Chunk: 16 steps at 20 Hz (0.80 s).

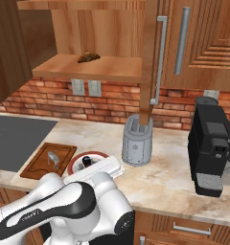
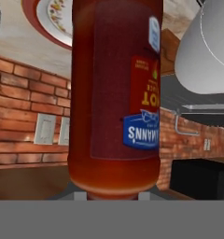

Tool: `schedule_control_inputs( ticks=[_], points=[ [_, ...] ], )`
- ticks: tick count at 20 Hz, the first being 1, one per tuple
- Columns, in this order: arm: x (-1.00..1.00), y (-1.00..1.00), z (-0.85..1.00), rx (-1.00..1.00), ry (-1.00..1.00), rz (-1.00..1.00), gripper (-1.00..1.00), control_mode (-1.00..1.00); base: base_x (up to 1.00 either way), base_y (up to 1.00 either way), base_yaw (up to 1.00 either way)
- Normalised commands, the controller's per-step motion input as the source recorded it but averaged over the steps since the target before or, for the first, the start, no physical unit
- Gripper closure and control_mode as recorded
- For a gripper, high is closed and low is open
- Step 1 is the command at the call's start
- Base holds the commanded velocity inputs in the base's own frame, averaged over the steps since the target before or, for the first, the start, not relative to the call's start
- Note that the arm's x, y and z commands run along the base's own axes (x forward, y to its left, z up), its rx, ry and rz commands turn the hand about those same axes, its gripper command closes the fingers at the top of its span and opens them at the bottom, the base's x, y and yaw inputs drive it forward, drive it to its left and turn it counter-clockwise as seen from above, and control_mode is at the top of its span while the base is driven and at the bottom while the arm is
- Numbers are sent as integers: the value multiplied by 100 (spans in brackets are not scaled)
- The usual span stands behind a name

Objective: Pick the fish from the plate and place it on the cutting board. Then pick the condiment bottle from the cabinet and place it next to the cutting board.

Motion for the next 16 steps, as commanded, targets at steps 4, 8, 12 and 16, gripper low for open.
schedule_control_inputs(
  ticks=[4,8,12,16],
  points=[
    [0,-8,-1,0,0,0,100,-100,0,0,0],
    [1,-9,-2,0,0,0,100,-100,0,0,0],
    [6,-8,-5,0,0,0,100,-100,0,0,0],
    [10,-7,-8,0,0,0,100,-100,0,0,0]
  ],
)
